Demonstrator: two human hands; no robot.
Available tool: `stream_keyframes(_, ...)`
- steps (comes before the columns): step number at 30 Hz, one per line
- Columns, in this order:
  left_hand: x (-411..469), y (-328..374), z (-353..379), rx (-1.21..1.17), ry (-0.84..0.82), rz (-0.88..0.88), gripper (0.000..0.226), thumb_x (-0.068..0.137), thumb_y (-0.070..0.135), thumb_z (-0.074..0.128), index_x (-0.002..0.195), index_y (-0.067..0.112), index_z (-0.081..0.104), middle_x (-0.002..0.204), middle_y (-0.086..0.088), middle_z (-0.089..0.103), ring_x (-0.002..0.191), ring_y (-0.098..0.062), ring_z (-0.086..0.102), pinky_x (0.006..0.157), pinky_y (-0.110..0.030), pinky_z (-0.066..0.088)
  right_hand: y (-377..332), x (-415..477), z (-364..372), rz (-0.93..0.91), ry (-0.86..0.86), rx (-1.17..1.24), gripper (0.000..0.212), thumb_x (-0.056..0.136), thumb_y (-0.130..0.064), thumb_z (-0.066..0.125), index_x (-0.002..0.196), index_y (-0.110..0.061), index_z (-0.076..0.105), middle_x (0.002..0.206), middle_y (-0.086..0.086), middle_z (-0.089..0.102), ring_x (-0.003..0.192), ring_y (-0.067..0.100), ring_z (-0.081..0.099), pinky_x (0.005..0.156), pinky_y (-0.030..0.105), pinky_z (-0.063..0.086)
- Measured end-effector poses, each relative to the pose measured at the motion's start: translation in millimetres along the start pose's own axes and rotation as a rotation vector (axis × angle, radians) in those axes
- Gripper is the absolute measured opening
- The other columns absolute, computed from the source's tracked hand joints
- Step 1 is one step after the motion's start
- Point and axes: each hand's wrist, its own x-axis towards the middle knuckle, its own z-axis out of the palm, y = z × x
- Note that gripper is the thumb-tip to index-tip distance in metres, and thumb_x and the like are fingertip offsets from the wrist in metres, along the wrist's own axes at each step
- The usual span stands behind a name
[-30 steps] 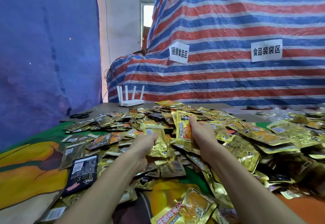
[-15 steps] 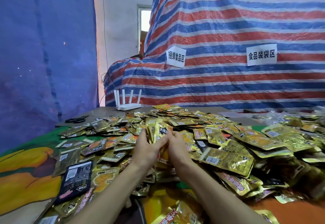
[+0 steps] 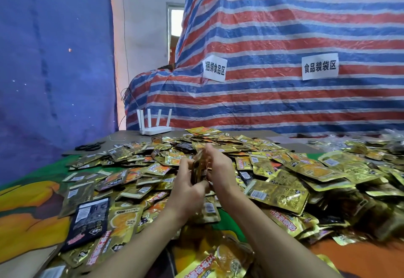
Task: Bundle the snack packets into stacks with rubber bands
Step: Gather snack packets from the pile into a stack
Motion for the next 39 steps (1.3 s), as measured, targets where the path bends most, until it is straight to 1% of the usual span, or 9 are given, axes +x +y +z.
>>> stream_keyframes(3, 0.5, -5.6, 4.5, 0.137, -0.179, -0.029, 0.054, 0.078, -0.01, 0.064, 0.121, 0.019, 0.048, 0.091, -0.01, 0.065, 0.08, -0.016, 0.066, 0.064, -0.029, 0.054, -10.2, -5.5, 3.7, -0.083, 0.011, -0.258, 0.021, 0.1, -0.024, 0.052, 0.093, -0.01, 0.067, 0.086, -0.004, 0.065, 0.081, 0.007, 0.059, 0.067, 0.022, 0.043)
stream_keyframes(8, -7.6, -3.2, 0.9, 0.261, -0.21, -0.029, 0.037, 0.08, -0.005, 0.056, 0.101, 0.025, 0.054, 0.082, -0.002, 0.06, 0.066, -0.008, 0.055, 0.057, -0.026, 0.045, -43.9, -13.3, -4.2, -0.238, 0.091, -0.488, 0.009, 0.095, -0.025, 0.059, 0.099, -0.018, 0.062, 0.097, -0.004, 0.065, 0.091, 0.01, 0.062, 0.083, 0.037, 0.056)
stream_keyframes(12, -14.0, 5.4, 2.2, 0.425, -0.28, 0.185, 0.054, 0.082, 0.002, 0.056, 0.119, 0.041, 0.047, 0.092, -0.001, 0.059, 0.082, -0.019, 0.059, 0.073, -0.045, 0.053, -72.4, -36.8, -45.8, -0.33, 0.025, -0.828, 0.012, 0.092, -0.029, 0.059, 0.093, -0.019, 0.065, 0.089, -0.005, 0.067, 0.084, 0.013, 0.064, 0.077, 0.041, 0.057)
stream_keyframes(16, -21.1, 19.1, 7.9, 0.292, -0.318, 0.283, 0.057, 0.078, 0.012, 0.055, 0.113, 0.056, 0.049, 0.091, -0.001, 0.06, 0.082, -0.029, 0.06, 0.071, -0.051, 0.052, -93.8, -68.5, -123.8, -0.082, -0.05, -1.103, 0.027, 0.091, -0.033, 0.061, 0.08, -0.009, 0.068, 0.074, -0.001, 0.069, 0.068, 0.017, 0.063, 0.066, 0.043, 0.054)
stream_keyframes(20, -25.6, 19.9, 13.4, 0.232, -0.406, 0.322, 0.057, 0.08, 0.012, 0.057, 0.116, 0.057, 0.05, 0.096, 0.003, 0.063, 0.085, -0.029, 0.062, 0.073, -0.045, 0.055, -114.1, -102.4, -211.7, 0.261, 0.011, -1.237, 0.032, 0.088, -0.035, 0.069, 0.07, -0.009, 0.068, 0.057, -0.002, 0.063, 0.049, 0.009, 0.056, 0.049, 0.025, 0.044)
stream_keyframes(24, -26.3, 19.1, 17.9, 0.183, -0.433, 0.344, 0.059, 0.08, 0.009, 0.059, 0.112, 0.058, 0.052, 0.096, 0.002, 0.063, 0.088, -0.017, 0.063, 0.078, -0.021, 0.053, -119.4, -123.6, -274.5, 0.398, 0.181, -1.644, 0.008, 0.08, -0.023, 0.068, 0.079, -0.016, 0.07, 0.072, 0.001, 0.069, 0.071, 0.02, 0.066, 0.065, 0.032, 0.054)
stream_keyframes(27, -25.0, 16.0, 17.6, 0.167, -0.448, 0.325, 0.059, 0.079, 0.008, 0.059, 0.116, 0.054, 0.054, 0.096, -0.001, 0.063, 0.09, -0.02, 0.064, 0.081, -0.025, 0.054, -108.5, -136.6, -297.9, 0.507, 0.228, -1.77, 0.01, 0.08, -0.021, 0.063, 0.088, -0.018, 0.065, 0.085, 0.001, 0.066, 0.083, 0.023, 0.066, 0.072, 0.032, 0.056)
stream_keyframes(34, -21.1, 10.4, 12.6, 0.165, -0.469, 0.267, 0.055, 0.078, 0.009, 0.057, 0.115, 0.051, 0.056, 0.097, -0.002, 0.064, 0.088, -0.022, 0.064, 0.08, -0.046, 0.055, -89.3, -140.7, -312.6, 0.463, 0.231, -1.84, 0.012, 0.086, -0.024, 0.063, 0.098, -0.024, 0.064, 0.09, -0.004, 0.067, 0.087, 0.018, 0.067, 0.069, 0.03, 0.056)
stream_keyframes(39, -17.7, 6.4, 8.7, 0.148, -0.452, 0.236, 0.056, 0.078, 0.011, 0.059, 0.117, 0.052, 0.058, 0.094, -0.005, 0.064, 0.09, -0.025, 0.064, 0.088, -0.047, 0.056, -92.3, -142.8, -309.1, 0.477, 0.158, -1.848, 0.009, 0.081, -0.029, 0.065, 0.082, -0.023, 0.058, 0.081, -0.005, 0.064, 0.076, 0.016, 0.065, 0.058, 0.028, 0.052)
